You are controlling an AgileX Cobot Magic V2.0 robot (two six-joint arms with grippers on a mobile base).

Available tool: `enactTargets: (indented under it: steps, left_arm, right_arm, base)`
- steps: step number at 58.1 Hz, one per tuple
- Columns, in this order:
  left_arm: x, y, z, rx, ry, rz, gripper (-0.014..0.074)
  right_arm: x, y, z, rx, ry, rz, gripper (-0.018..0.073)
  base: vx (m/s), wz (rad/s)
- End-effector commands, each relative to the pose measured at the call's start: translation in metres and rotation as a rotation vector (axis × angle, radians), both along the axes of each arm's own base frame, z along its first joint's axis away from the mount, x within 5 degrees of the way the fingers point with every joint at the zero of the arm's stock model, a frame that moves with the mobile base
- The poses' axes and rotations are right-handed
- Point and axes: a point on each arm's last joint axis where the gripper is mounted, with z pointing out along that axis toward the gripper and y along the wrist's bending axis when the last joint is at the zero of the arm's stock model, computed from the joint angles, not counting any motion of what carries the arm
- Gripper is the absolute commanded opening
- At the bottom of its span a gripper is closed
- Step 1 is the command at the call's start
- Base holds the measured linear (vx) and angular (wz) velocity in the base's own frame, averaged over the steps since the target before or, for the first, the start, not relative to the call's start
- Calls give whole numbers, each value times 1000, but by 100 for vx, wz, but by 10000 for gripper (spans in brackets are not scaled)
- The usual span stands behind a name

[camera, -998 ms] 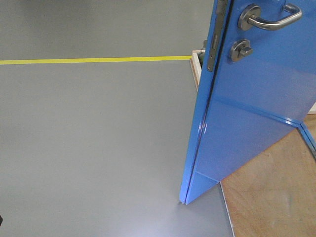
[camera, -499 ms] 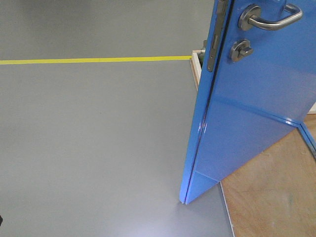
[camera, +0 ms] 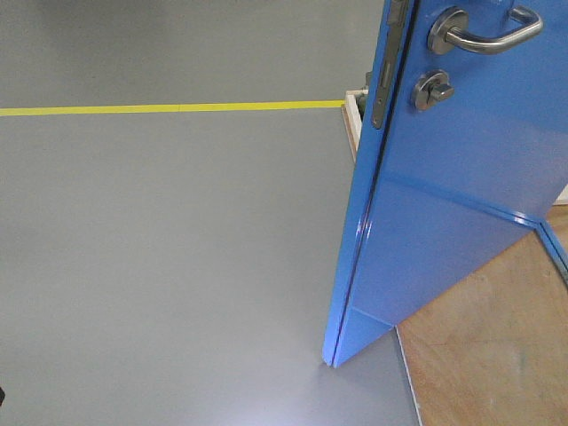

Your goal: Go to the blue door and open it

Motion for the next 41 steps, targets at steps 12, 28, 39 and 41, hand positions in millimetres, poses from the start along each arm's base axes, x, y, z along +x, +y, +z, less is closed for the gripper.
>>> enactTargets:
  steps: [12, 28, 39, 41]
  left_arm:
    - [-1, -1, 17, -7, -115, -11, 73]
    - [-1, -1, 17, -7, -115, -11, 73]
    - [-1, -1, 17, -7, -115, -11, 73]
    - [-1, -1, 17, -7, -115, -11, 73]
  right_arm:
    - [-15, -4, 30, 11, -146, -24, 12]
    - [-15, -4, 30, 11, -146, -24, 12]
    - [-15, -4, 30, 11, -146, -24, 12]
    - [-15, -4, 30, 11, -146, -24, 12]
  base:
    - [3, 3]
    - [8, 5]
    - [13, 8]
    - [15, 9]
